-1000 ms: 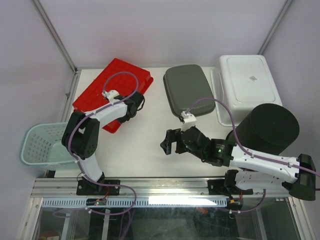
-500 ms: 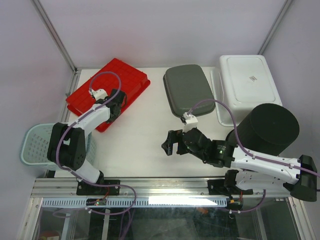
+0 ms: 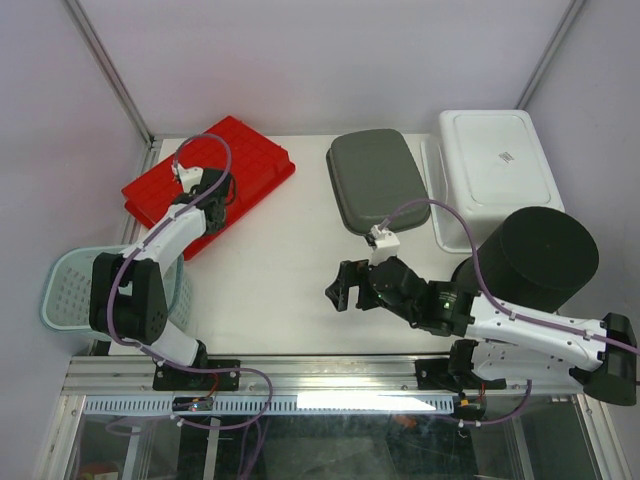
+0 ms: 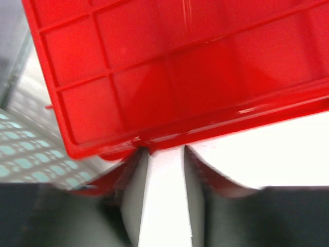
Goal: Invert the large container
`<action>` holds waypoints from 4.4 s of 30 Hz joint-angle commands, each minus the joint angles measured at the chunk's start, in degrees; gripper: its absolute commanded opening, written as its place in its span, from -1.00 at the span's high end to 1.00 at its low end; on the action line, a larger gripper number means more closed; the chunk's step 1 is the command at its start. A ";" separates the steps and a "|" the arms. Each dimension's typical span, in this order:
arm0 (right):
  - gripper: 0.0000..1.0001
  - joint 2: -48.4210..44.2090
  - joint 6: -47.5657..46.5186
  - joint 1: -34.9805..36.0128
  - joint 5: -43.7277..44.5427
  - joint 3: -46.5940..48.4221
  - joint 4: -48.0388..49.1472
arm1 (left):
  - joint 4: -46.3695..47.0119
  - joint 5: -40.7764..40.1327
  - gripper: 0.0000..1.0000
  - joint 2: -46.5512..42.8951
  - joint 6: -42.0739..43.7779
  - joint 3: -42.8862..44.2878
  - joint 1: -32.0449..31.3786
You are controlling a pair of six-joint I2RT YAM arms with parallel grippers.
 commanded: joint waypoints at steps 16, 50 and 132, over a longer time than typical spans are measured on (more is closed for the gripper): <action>-0.94 -3.13 1.09 0.35 2.48 0.66 -0.09 | -20.68 0.64 -0.98 -28.25 -6.50 10.37 -16.00; -0.94 -4.68 0.21 0.36 5.33 4.85 -6.43 | -13.33 46.10 0.36 -43.93 -11.72 -11.54 2.84; -0.92 -25.08 -6.73 0.36 22.86 27.55 -23.73 | 85.39 68.28 1.00 -2.10 -61.88 -6.56 -37.75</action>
